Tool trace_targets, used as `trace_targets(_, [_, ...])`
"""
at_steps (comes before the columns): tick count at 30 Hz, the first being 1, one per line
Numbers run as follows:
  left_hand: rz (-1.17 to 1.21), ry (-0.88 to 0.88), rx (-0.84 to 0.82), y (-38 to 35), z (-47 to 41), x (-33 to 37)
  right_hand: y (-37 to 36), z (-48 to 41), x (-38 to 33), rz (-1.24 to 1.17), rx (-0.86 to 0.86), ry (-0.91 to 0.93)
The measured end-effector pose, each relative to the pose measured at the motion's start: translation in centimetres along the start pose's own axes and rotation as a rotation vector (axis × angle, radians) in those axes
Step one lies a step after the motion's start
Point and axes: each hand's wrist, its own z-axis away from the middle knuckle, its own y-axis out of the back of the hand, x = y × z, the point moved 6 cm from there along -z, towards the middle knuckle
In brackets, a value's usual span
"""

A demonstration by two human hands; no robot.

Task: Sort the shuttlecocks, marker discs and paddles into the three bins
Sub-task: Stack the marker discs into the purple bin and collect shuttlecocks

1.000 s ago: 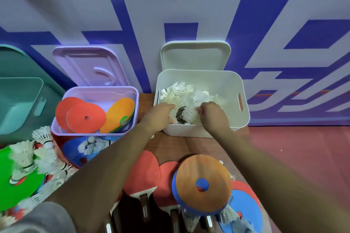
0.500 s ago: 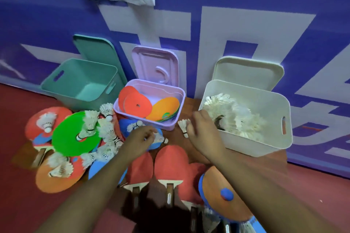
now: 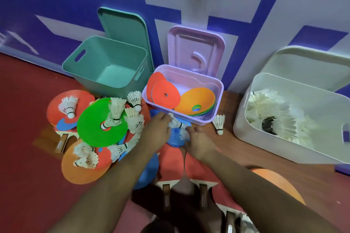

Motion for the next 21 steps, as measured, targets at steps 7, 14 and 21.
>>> trace_targets(7, [-0.365, 0.002, -0.306, -3.9, -5.4, -2.3, -2.9, -4.8, 1.6, 0.241, -0.117, -0.062])
trace_targets(14, [-0.385, -0.044, -0.2, -5.3, -5.6, -2.3, -3.1, -5.5, 2.2, 0.402, -0.014, -0.011])
trace_targets(21, [-0.462, -0.077, -0.287, -4.9, -4.9, -1.8, -0.8, -2.0, 2.6, 0.007, 0.166, -0.016])
